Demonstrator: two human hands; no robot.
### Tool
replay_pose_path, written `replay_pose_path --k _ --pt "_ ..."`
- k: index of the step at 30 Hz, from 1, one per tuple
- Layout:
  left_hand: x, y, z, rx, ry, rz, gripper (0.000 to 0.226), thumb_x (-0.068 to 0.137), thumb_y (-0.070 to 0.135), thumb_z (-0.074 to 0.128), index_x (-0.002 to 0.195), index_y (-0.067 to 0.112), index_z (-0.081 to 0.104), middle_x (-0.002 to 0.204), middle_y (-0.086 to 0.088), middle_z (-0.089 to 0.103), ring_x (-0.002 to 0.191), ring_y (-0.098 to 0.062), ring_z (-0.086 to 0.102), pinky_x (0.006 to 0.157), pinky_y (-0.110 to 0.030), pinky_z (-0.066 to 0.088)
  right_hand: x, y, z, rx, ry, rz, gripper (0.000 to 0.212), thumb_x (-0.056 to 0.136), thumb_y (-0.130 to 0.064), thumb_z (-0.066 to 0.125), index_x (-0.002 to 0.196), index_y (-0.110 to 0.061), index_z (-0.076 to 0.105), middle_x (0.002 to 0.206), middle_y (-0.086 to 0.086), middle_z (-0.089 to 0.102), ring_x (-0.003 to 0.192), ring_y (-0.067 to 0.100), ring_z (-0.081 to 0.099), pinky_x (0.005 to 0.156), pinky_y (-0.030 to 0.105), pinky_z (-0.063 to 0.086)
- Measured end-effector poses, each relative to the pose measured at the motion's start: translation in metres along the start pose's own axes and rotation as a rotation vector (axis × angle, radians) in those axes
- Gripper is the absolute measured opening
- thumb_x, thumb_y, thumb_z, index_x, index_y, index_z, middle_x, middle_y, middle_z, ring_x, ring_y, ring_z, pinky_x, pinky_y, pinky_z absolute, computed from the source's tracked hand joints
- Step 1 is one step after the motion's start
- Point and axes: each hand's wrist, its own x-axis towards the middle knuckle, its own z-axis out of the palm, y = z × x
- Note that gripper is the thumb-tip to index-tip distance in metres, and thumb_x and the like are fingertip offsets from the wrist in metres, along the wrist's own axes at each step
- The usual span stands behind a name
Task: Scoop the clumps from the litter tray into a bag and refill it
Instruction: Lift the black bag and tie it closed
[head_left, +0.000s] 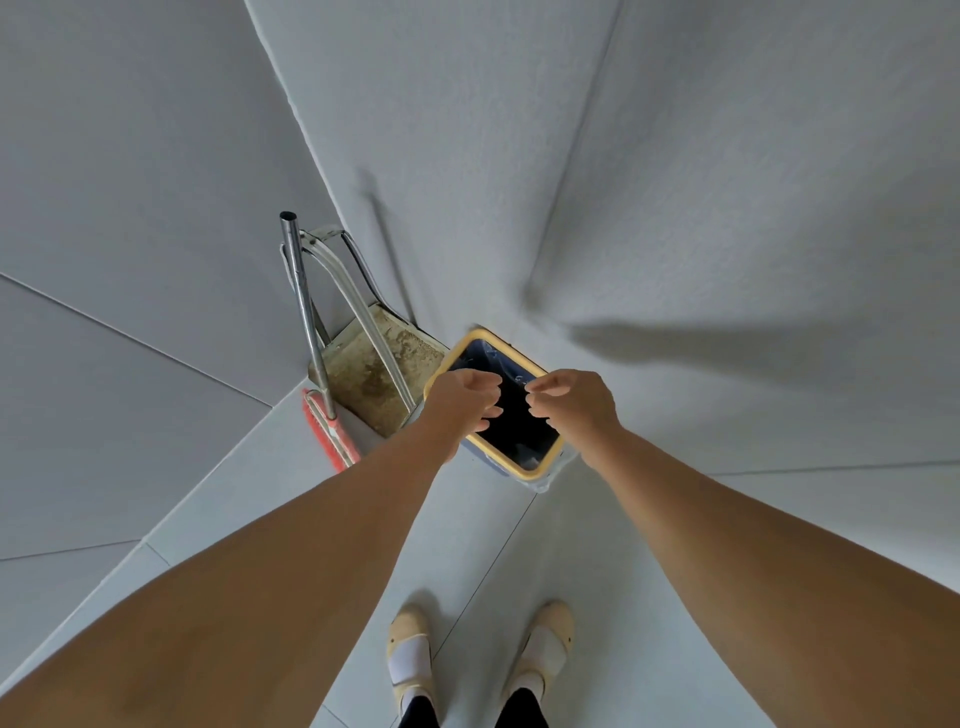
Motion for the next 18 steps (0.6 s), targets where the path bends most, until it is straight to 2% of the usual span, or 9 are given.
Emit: replay_pose_path --k 8,11,14,16,18 --pt "-0.076 0.036 -0.03 -0.025 -0.026 0.034 0.018 0.095 0.008 0.055 0.111 0.008 0.063 0.101 -0.01 0.071 0.079 -0.016 0.069 0.07 -0.023 0.054 -0.065 -0.045 -0.024 0.002 -0.084 -0.022 0.013 0.089 -0.019 0.064 0.099 -0.017 0.072 0.086 -0.007 0.072 0.079 0.01 0.073 0.085 0.029 0.057" --pt "-0.117 0.046 -0.046 -0.004 -0.035 0.055 0.018 0.094 0.009 0.056 0.11 0.008 0.064 0.098 -0.01 0.072 0.078 -0.015 0.069 0.068 -0.02 0.055 -0.102 -0.07 -0.032 -0.012 -0.136 -0.031 0.01 0.089 -0.017 0.065 0.096 -0.017 0.073 0.091 -0.003 0.073 0.076 0.011 0.073 0.072 0.019 0.054" --pt "-0.162 0.054 -0.058 0.008 -0.036 0.064 0.017 0.094 0.009 0.057 0.108 0.007 0.065 0.095 -0.011 0.072 0.076 -0.015 0.067 0.06 -0.015 0.054 -0.145 -0.092 -0.04 -0.05 -0.192 -0.048 0.013 0.089 -0.014 0.066 0.098 -0.011 0.074 0.091 0.002 0.074 0.078 0.018 0.073 0.07 0.018 0.052" --pt "-0.191 0.057 -0.066 0.003 -0.032 0.068 0.017 0.093 0.009 0.058 0.107 0.006 0.066 0.092 -0.011 0.072 0.074 -0.014 0.067 0.06 -0.015 0.053 -0.171 -0.104 -0.044 -0.051 -0.216 -0.074 0.015 0.089 -0.01 0.065 0.1 -0.006 0.074 0.091 0.009 0.074 0.078 0.022 0.073 0.068 0.017 0.052" --pt "-0.222 0.059 -0.077 -0.004 -0.037 0.065 0.016 0.093 0.009 0.057 0.107 0.006 0.065 0.091 -0.011 0.071 0.072 -0.014 0.067 0.061 -0.015 0.053 -0.196 -0.115 -0.045 -0.059 -0.243 -0.093 0.015 0.088 -0.009 0.065 0.1 -0.004 0.074 0.085 0.008 0.074 0.068 0.014 0.071 0.063 0.012 0.051"
